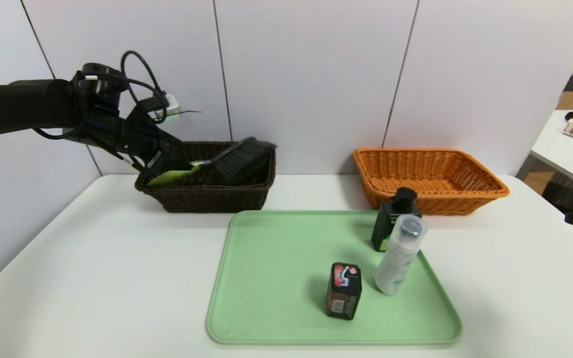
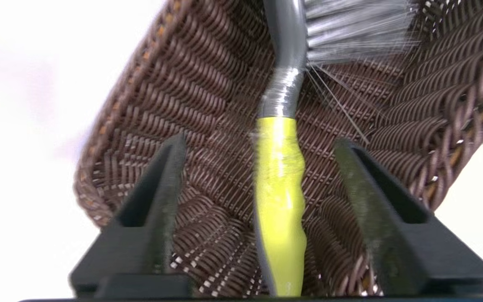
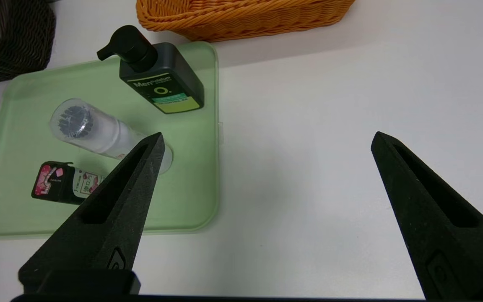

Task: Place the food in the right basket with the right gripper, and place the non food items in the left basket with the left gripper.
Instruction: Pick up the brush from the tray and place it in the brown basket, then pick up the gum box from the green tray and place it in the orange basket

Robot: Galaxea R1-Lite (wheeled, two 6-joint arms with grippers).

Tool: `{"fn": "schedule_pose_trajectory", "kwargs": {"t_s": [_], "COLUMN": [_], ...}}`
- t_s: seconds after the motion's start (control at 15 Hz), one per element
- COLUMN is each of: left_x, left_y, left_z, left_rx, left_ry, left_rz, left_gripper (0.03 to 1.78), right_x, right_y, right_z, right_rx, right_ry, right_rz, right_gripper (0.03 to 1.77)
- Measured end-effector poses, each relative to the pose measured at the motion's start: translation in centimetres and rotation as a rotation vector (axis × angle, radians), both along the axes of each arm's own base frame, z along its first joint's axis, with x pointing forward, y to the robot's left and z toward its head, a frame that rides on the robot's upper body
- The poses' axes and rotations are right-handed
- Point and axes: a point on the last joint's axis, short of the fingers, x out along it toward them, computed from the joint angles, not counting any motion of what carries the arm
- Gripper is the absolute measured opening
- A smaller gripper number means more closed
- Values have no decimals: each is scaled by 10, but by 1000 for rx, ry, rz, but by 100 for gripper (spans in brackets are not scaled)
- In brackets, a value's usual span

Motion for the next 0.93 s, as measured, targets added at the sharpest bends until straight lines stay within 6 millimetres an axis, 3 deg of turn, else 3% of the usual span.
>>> {"fn": "schedule_pose_trajectory", "kwargs": {"t_s": [0.27,0.6,0.73,0.93], "left_x": [-22,-83,-111,-153], "left_y": [-10,-56,-78,-107], "left_z": [33,78,85,80], "left_rx": [-92,-334,-386,-399], "left_ry": [-8,136,211,296], "left_rz": [45,126,194,269], "left_gripper": [147,158,161,164], "right_x": [0,2,1,1], "right_y": [0,0,0,0], "right_z": [0,-1,-3,-5], "right_rx": [1,2,3,3], "right_ry": [0,10,14,20], "right_rz": [3,2,3,4], "right_gripper": [170,170,170,170]}}
